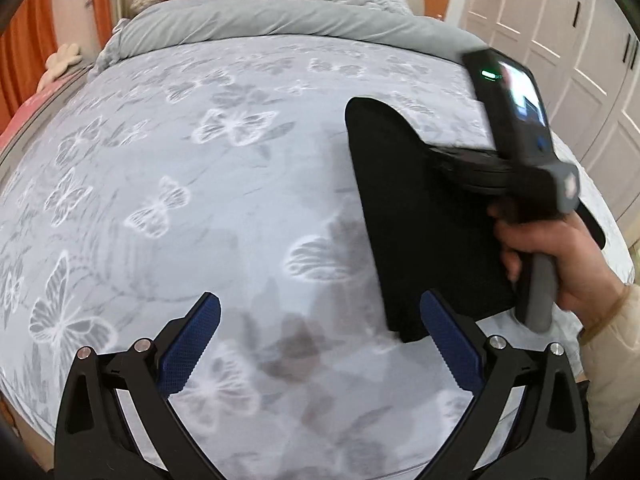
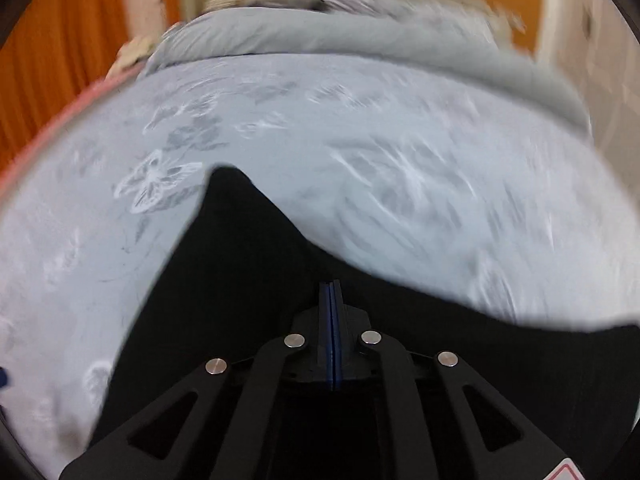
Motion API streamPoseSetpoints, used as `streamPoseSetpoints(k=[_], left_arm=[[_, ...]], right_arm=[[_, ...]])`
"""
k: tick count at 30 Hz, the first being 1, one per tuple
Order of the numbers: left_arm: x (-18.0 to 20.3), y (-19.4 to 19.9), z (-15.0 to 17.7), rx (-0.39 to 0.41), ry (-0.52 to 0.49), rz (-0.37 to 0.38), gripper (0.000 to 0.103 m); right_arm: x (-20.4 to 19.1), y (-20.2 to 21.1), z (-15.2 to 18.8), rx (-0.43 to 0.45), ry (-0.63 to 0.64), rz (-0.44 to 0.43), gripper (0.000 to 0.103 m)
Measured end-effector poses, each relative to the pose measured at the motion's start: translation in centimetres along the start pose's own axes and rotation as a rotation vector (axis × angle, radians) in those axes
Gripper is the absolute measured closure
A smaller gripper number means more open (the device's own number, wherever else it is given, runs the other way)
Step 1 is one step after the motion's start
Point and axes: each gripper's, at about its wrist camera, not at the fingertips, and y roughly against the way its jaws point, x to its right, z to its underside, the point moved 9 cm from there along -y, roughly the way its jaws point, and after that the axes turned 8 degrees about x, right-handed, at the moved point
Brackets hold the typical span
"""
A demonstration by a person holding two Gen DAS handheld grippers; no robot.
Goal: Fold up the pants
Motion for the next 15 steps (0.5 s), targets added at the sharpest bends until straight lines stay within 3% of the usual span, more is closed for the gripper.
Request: streamPoseSetpoints(k=[3,5,7,8,12,13,14,15], left_arm=[[-1.6,0.1,0.3,0.010,-0.022,-0.055,0.005],[-2.7,0.2,0.1,0.012,-0.025,-0.084,0.005],[-3.3,0.6,-0.2,0.006,0.002,-0.054,0.005],[-3.5,0.8,-0.4,0.005,0.022,-0.038,0.005],[-2.8,1.5,-1.6,0.019,0.074,0.031,0.005],[-2.1,1.5,-2.0,0.022,0.080,0.053,0.005],[-1.4,1.5,-2.3,0.023,0.086,0.072,0.005],[-0.5,1.4,-2.5,0.021,0.092,0.095,0.005]], right_arm=[[0.3,-0.9,-1.4,-0.005,-0.038,-0.024,0.098],[3.4,-0.2,-1.6,-0.005,-0.148,0.020,0.099],[8.1,1.7,-1.8,0.001,-0.265,0.106,0.098],[9.7,3.0,-1.8,0.009,-0.311,0.102,0.097],[10.4,7.8,0.5,-0.008,-0.428,-0.173,0.097],[10.1,7.3,1.4,-0.033,-0.410,-0.203,0.103],[11.2,6.1,2.8,-0.089,-0.369,-0.149,0.103],[14.2,4.5,4.7,-0.133,-0.351,0.008,0.103]])
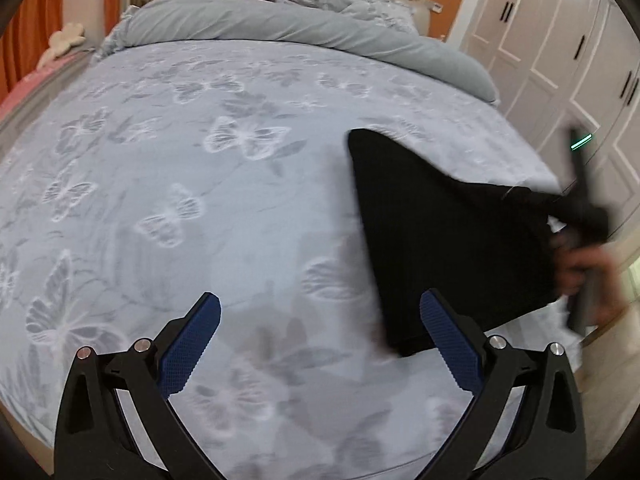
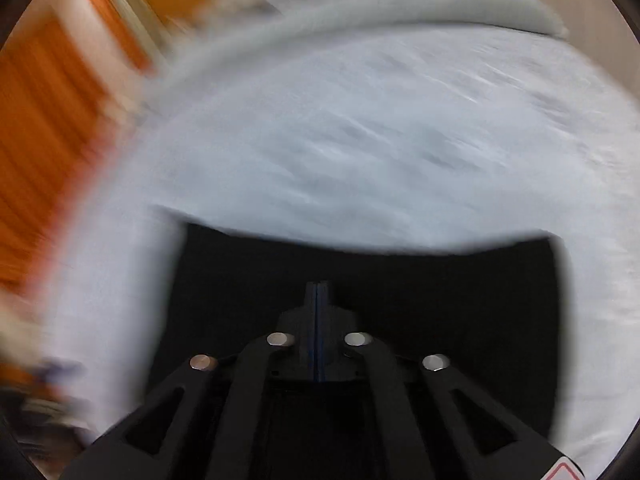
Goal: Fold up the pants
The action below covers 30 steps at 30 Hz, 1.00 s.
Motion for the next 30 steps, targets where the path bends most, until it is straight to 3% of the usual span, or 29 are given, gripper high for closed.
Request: streamPoseSetpoints(k=[3,4,5,8,9,10,11,13,14,16,17,18,19,21,23,25,27,28,30], left_arm=[[2.1,-0.6,0.1,-0.014,0.010,0.044,0.005],[3.1,-0.9,0.2,-0.021,0.010,0.063,0.005],[3.9,-1.2,0.4,-0.029,0.005,0.077,0.005],[6.7,-2.8,1.1,-0.050,-0.046,0.103,0.005],[7.3,-3.4,1.4,-0.060,-0.067,0.101,0.005],[8.0,-4.4,2.0,-0.081,-0.093,0.095,0.005],[8.2,-5.2,2.5,-0.097,-0.113,0.076,0.005],[7.2,-7.4,3.9,-0.152,-0.149,-0.018,0.005],[6.6,-7.9,4.4,-0.173,-0.137,-0.026,0.005],[5.6,-7.9,4.7,-0.209,-0.033,0.032,0.005],[5.4,-7.6,4.3,-0.214,0.011,0.073,0.005],[5.3,-7.0,3.5,-0.205,0.060,0.133,0.005],[5.1,-6.7,2.9,-0.190,0.092,0.164,0.005],[4.1,-6.4,1.4,-0.154,0.158,0.188,0.005],[3.2,-7.4,0.9,-0.156,0.190,0.166,0.005],[3.0,-9.5,1.6,-0.215,0.223,0.162,0.005],[3.0,-10.8,2.3,-0.246,0.247,0.159,0.005],[3.2,-10.7,2.0,-0.197,0.231,0.138,0.005],[4.2,-10.9,1.8,-0.185,0.171,0.148,0.005]], right_arm=[[5.0,2.8,-2.0,0.129,-0.281,0.032,0.102],[5.1,5.0,-3.0,0.202,-0.236,0.069,0.091],[4.4,6.2,-3.2,0.226,-0.176,0.078,0.091],[0.3,6.5,-1.5,0.133,-0.053,-0.100,0.092],[-0.1,5.0,-0.7,0.085,-0.021,-0.125,0.096],[0.8,3.5,0.1,0.045,0.004,-0.071,0.103],[2.3,1.8,0.5,0.009,0.006,-0.008,0.103],[5.0,2.0,-0.1,0.024,-0.190,-0.069,0.103],[5.7,3.3,-0.9,0.044,-0.243,-0.066,0.103],[6.7,8.2,-2.4,0.167,-0.197,-0.006,0.079],[7.2,9.4,-2.3,0.187,-0.179,0.017,0.066],[7.8,10.6,-1.8,0.195,-0.172,0.039,0.039],[8.2,11.6,-0.9,0.190,-0.172,0.047,0.033],[8.3,11.6,1.3,0.125,-0.139,0.018,0.033],[8.2,10.4,3.7,0.045,-0.123,-0.018,0.033],[8.4,8.7,6.9,-0.064,-0.135,-0.014,0.033],[8.1,7.7,8.6,-0.109,-0.176,-0.075,0.033],[7.8,7.4,9.0,-0.124,-0.209,-0.121,0.033],[7.8,6.7,9.7,-0.156,-0.284,-0.192,0.034]])
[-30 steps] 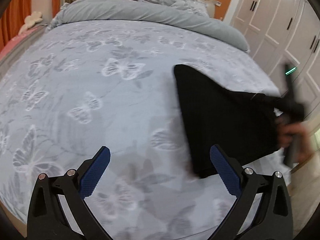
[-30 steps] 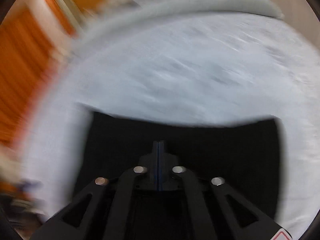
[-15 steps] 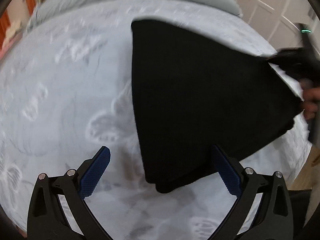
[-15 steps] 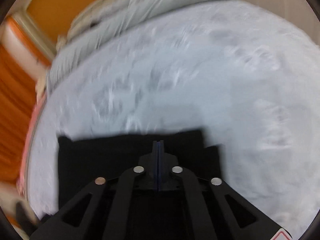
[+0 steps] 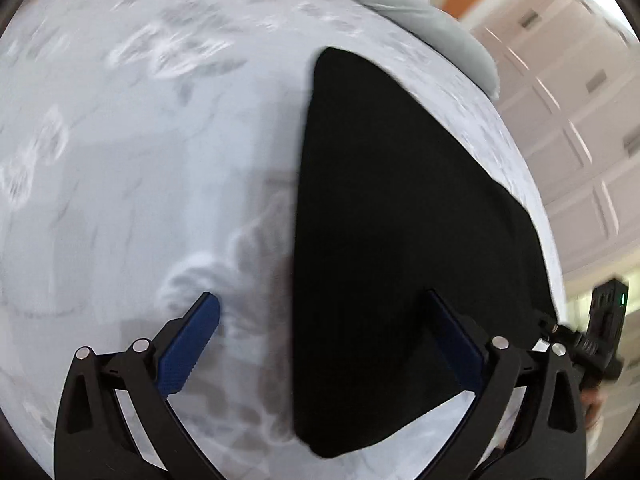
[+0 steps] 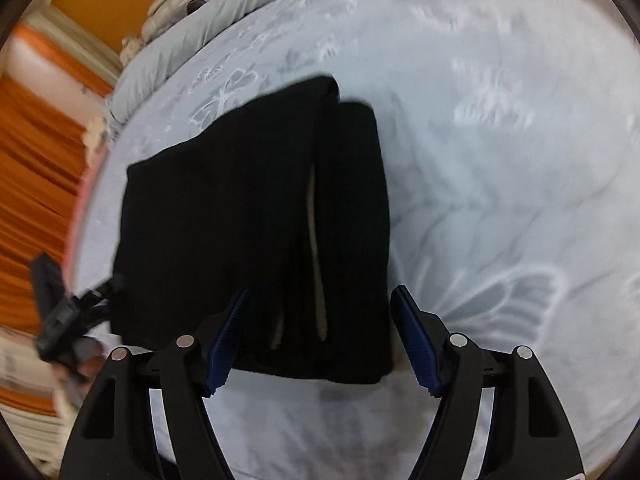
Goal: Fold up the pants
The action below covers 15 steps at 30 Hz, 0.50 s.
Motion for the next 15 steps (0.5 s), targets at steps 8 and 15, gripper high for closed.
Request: streamPoseSetpoints(k=[8,15], left_arm=[[2.3,1.3,-1.5,0.023,-0.015,0.171,0.082],[-2.4,8.6,2.6,-0.058,0.012,0.193,0.079]], right_arm=[[-4.6,2.5,-0.9,0.051,-0.013,-0.203,0.070],[-6.5,1.9,6.5,-0.086,-0.049,-0.293,0.064]])
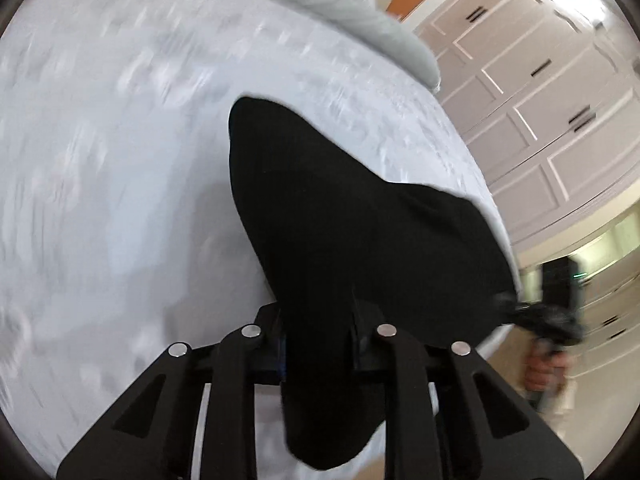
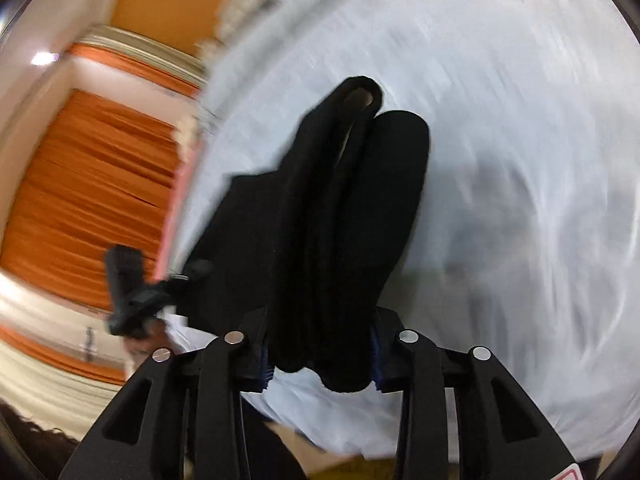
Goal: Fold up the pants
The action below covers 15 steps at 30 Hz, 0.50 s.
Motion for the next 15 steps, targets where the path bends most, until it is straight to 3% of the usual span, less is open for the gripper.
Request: streamPoseSetpoints(k=[1,2,4,7,8,11,14,15], left_arm=[[-1.2,-0.3,1.1,-0.027,0.019,-0.020,0.073],[-2.8,-0.8,2.0,-0.037,0.033,-0.078,0.062],[-3.5,-0.5,2.1,0.006,0.072,-0.096,0.044],[-2.3,0.2,1.8,0.031,0.066,-0.029,0.023],[-2.0,0.2,1.9,0.032,0.079,-0.008,0.014],[-0.6,-1.2,2.5,-0.025,0.170,0.115,0.010],[-0.3,-3.3,3.8,-0.088,0.189,0.089,0.011],[-0.1,-3.5,3.8,-0.080,0.178,0.076,0.013]], right_arm=[[1.6,-1.0,1.0,-0.023,-0.030,0.070,0.054],[2.3,-1.5,1.4,-0.015,-0.056,0.089,0.053],[1.2,-1.4,0.9,0.010,-0.020,0.077,0.038],[-0.3,-1.4,0.0,0.072,0.065,0.117,0.029],[-1.0,-2.1,0.1,0.054,0.069,0.111,0.028],[-1.7,-4.4,0.3,0.020,0.089,0.141,0.026],[-2.0,-5.8,0.7,0.006,0.092,0.172,0.029],[-1.9,-5.7,0.7,0.011,0.092,0.171,0.037]])
